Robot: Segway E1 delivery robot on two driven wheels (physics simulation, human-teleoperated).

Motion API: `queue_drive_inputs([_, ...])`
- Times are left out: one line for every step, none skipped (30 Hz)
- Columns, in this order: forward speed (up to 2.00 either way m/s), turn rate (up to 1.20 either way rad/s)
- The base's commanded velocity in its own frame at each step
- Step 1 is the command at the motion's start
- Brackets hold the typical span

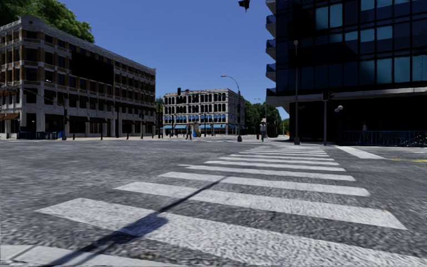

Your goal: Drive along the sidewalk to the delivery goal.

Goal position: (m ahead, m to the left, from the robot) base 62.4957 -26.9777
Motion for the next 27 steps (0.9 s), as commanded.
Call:
queue_drive_inputs([2.00, -0.60])
queue_drive_inputs([2.00, -0.60])
queue_drive_inputs([1.89, -0.60])
queue_drive_inputs([1.69, -0.60])
queue_drive_inputs([1.62, -0.59])
queue_drive_inputs([1.57, -0.58])
queue_drive_inputs([1.57, -0.58])
queue_drive_inputs([1.53, -0.58])
queue_drive_inputs([1.51, -0.57])
queue_drive_inputs([1.49, -0.55])
queue_drive_inputs([1.47, -0.52])
queue_drive_inputs([1.47, -0.52])
queue_drive_inputs([1.43, -0.45])
queue_drive_inputs([1.40, -0.42])
queue_drive_inputs([1.36, -0.41])
queue_drive_inputs([1.36, -0.41])
queue_drive_inputs([1.28, -0.40])
queue_drive_inputs([1.26, -0.40])
queue_drive_inputs([1.25, -0.40])
queue_drive_inputs([1.25, -0.40])
queue_drive_inputs([1.25, -0.40])
queue_drive_inputs([1.25, -0.40])
queue_drive_inputs([1.25, -0.39])
queue_drive_inputs([1.25, -0.34])
queue_drive_inputs([1.25, -0.34])
queue_drive_inputs([1.25, -0.27])
queue_drive_inputs([1.25, -0.17])
